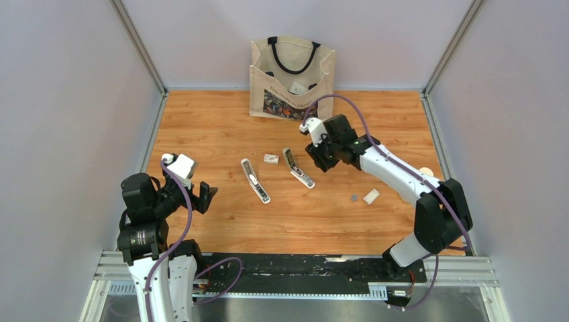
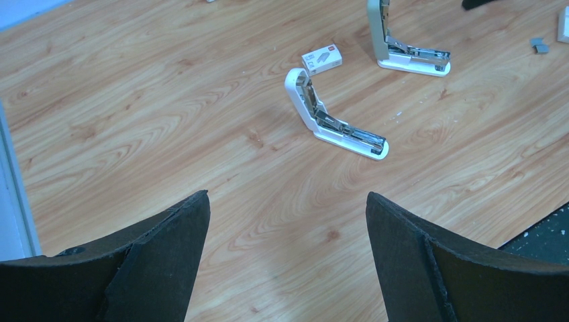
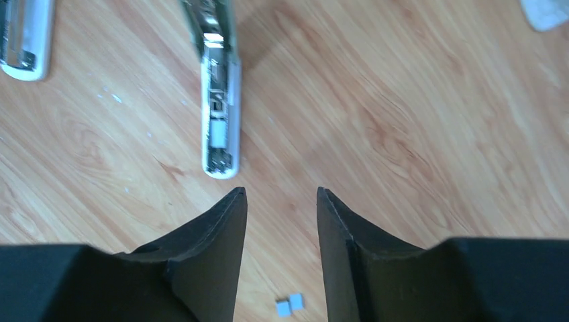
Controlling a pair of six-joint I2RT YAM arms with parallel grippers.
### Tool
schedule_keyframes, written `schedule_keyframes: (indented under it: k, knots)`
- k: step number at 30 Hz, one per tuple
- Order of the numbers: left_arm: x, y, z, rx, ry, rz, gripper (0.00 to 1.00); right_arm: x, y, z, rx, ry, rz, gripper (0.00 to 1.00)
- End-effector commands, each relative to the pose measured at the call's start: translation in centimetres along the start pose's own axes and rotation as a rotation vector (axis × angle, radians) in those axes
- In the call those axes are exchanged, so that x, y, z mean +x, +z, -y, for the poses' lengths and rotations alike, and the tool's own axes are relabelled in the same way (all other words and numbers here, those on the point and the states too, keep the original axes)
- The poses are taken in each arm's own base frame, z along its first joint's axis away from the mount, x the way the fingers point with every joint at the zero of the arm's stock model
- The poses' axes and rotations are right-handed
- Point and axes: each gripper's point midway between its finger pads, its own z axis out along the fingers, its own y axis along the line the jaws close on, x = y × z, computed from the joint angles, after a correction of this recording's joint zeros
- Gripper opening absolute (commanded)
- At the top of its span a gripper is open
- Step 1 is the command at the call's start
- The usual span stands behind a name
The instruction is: Load the staples into the stapler
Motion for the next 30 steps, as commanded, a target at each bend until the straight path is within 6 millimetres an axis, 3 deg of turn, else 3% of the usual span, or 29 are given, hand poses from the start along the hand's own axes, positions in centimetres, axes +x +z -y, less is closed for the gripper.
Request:
schedule_keyframes:
  k: [1, 6, 11, 17, 25, 30]
  knots:
    - [-0.4, 0.0, -0.1, -0.001, 0.015, 0.026, 0.94, 4.5, -2.4, 1.9, -0.009, -0.073, -0.090, 0.47]
    - [-0.6, -0.1, 0.3, 0.008, 0.016, 0.036, 0.94, 11.1, -3.9, 3.0, -0.020, -0.032, -0.234, 0.46]
    - [-0.8, -0.3, 0.5, 0.015, 0.021, 0.048, 0.94, 15.4, -5.3, 3.6, 0.025, -0.042, -0.326, 0.46]
    - [-0.9, -0.5, 0.7, 0.009, 0.035, 0.062, 0.95, 16.8, -5.3, 4.7, 0.106, -0.072, -0.346, 0.46]
    - [-0.8, -0.6, 0.7, 0.001, 0.041, 0.065, 0.95, 16.6, -3.9, 6.0, 0.150, -0.070, -0.372, 0.46]
    - [-0.7, -0.6, 0.7, 0.001, 0.042, 0.062, 0.95, 16.2, -3.0, 5.9, 0.147, -0.093, -0.384, 0.46]
